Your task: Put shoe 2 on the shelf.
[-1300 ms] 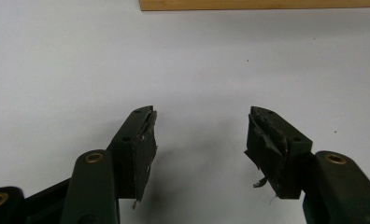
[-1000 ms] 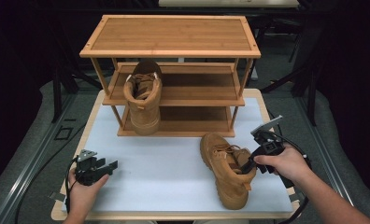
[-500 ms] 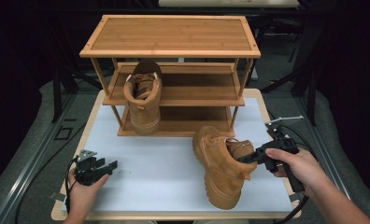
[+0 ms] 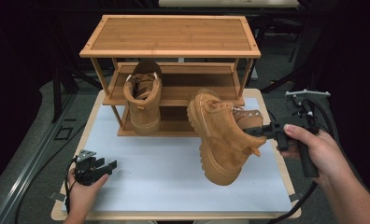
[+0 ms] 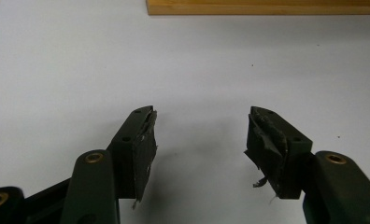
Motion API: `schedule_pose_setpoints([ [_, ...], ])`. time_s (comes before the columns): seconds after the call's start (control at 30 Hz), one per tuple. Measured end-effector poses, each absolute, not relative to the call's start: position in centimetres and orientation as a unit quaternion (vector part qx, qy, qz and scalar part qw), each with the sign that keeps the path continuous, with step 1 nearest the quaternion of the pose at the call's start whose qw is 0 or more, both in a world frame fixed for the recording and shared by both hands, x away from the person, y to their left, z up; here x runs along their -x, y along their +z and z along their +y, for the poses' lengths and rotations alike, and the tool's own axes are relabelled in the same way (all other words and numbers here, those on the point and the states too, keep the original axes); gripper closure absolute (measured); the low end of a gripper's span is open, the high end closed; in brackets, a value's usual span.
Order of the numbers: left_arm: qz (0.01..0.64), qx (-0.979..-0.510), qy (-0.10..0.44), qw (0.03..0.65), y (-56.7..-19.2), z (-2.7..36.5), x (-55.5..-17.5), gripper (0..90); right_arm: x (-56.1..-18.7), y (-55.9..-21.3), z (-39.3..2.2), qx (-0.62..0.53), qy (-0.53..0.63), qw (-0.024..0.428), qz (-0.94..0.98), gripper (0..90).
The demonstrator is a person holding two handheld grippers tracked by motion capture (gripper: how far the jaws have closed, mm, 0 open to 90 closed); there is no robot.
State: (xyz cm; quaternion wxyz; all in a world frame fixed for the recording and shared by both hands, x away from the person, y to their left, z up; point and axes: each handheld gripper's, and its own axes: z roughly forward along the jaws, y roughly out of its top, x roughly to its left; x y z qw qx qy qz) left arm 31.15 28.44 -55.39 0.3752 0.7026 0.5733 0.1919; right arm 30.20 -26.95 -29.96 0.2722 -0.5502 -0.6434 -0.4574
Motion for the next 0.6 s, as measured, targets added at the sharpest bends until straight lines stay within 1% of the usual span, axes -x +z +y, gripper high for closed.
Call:
schedule_pose_setpoints([
  [0.23, 0.573, -0.705, 0.189, 0.372, -55.5, 28.5, -31.3, 42.0, -32.5, -28.6, -26.4, 0.554, -0.481, 0.224, -0.641, 80.0],
  [0.53, 0.573, -0.707, 0.184, 0.372, -55.6, 28.5, -31.4, 42.0, -36.8, -28.5, -24.5, 0.573, -0.492, 0.172, -0.633, 80.0],
  [0.6, 0.573, -0.705, 0.186, 0.375, -55.6, 28.5, -31.4, 42.0, -37.6, -28.6, -24.1, 0.573, -0.494, 0.153, -0.636, 80.0],
])
